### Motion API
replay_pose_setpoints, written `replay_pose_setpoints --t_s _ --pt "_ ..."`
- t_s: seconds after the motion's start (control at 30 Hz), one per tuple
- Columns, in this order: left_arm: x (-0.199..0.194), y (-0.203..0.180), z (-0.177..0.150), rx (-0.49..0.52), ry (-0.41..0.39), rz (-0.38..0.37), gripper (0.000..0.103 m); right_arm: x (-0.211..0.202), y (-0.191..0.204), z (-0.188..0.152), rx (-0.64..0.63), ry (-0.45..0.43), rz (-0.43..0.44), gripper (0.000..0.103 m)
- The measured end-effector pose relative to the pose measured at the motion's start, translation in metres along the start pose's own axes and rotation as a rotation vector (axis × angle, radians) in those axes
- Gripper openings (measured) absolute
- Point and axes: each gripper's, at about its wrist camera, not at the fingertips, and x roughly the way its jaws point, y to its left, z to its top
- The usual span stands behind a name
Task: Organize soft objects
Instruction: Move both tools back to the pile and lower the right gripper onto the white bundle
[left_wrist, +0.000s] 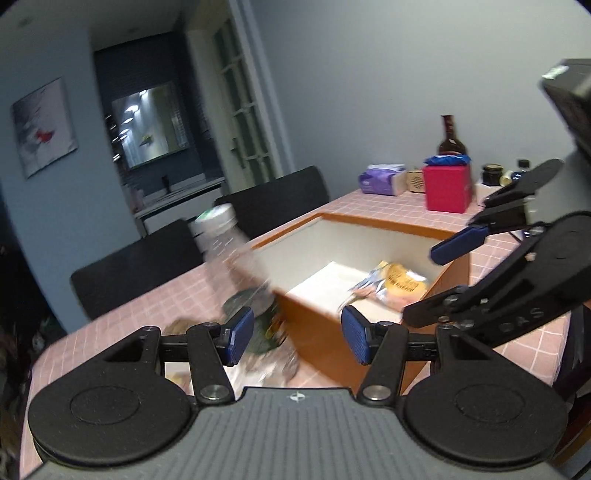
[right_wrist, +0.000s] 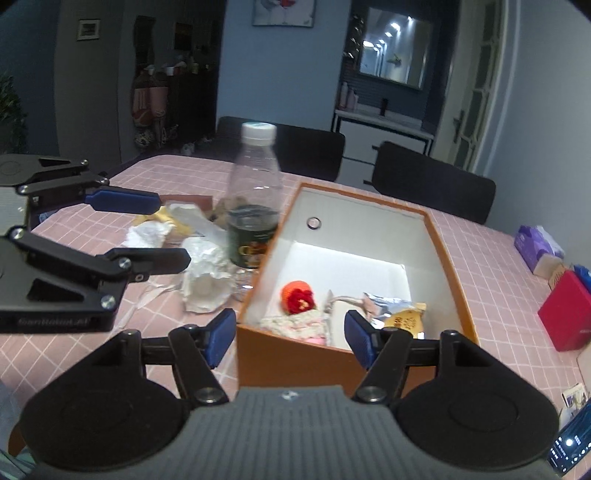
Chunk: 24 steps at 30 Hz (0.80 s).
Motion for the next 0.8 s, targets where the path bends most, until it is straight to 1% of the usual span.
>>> replay_pose_setpoints --t_s 0.1,0.27,0.3,0.37,0.5,0.67,0.8 --pt "-0.008 0.013 -0.020 -0.062 0.016 0.034 0.065 -0.005 0.023 -0.007 -0.035 -0.034 0.004 0.066" --pt "-0.019 0.036 -0.053 -0.157 0.060 0.070 0.065 -0.005 0.057 -0.023 -0.058 -0.092 0.043 0.067" --pt "-0.022 0.040 -0.059 -0.175 0.069 0.078 0.065 -0.004 0.063 -0.025 -0.053 -0.100 0.052 0.070" --pt "-0.026 0.048 -0.071 -0.202 0.082 0.095 0.065 0.001 0.073 -0.031 -0.034 -0.114 0.077 0.073" --pt "-0.036 0.062 -0.094 -0.241 0.095 0.121 0.065 0.016 0.092 -0.037 0.017 -0.121 0.106 0.073" --pt "-0.043 0.079 -0.120 -0.324 0.108 0.125 0.065 0.045 0.110 -0.043 0.075 -0.110 0.112 0.073" --pt "-0.041 0.088 -0.129 -0.359 0.128 0.129 0.065 0.066 0.125 -0.045 0.086 -0.115 0.106 0.073"
